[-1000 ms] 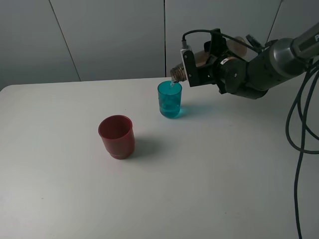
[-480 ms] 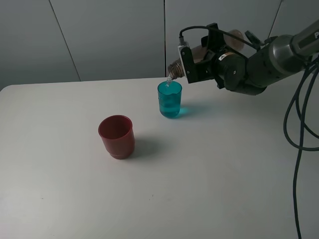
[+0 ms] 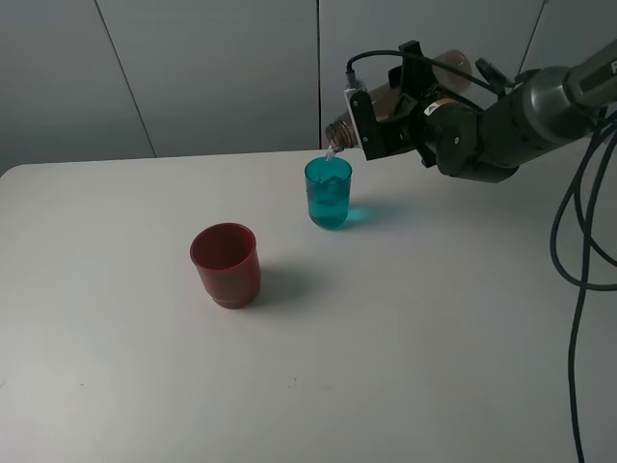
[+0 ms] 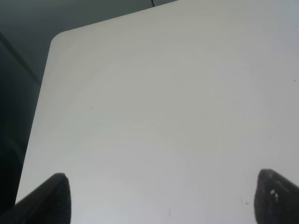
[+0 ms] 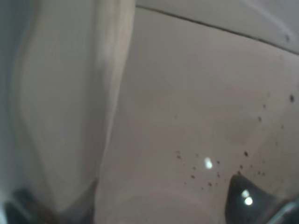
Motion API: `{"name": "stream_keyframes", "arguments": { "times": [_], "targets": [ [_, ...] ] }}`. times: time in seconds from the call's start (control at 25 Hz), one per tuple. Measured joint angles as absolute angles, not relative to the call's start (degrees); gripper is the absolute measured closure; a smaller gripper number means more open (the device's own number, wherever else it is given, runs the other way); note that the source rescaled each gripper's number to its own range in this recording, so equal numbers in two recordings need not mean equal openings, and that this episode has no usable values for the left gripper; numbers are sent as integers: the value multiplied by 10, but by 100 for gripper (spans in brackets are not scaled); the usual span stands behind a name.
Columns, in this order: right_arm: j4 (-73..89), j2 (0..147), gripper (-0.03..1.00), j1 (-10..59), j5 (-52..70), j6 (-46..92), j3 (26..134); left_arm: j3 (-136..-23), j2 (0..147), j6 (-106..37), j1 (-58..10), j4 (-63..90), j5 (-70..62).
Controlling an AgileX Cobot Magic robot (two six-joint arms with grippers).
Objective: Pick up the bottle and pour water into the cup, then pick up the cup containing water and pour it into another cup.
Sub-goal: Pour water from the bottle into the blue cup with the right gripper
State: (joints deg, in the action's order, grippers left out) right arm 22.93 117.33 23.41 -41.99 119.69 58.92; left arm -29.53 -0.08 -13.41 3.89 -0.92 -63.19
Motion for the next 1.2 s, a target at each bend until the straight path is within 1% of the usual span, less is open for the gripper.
{"name": "stream_keyframes", "arguments": {
  "times": [1.2],
  "targets": [
    [133, 1173, 95, 219, -425, 1197, 589, -295, -1, -134, 39, -9, -632]
  ]
}}
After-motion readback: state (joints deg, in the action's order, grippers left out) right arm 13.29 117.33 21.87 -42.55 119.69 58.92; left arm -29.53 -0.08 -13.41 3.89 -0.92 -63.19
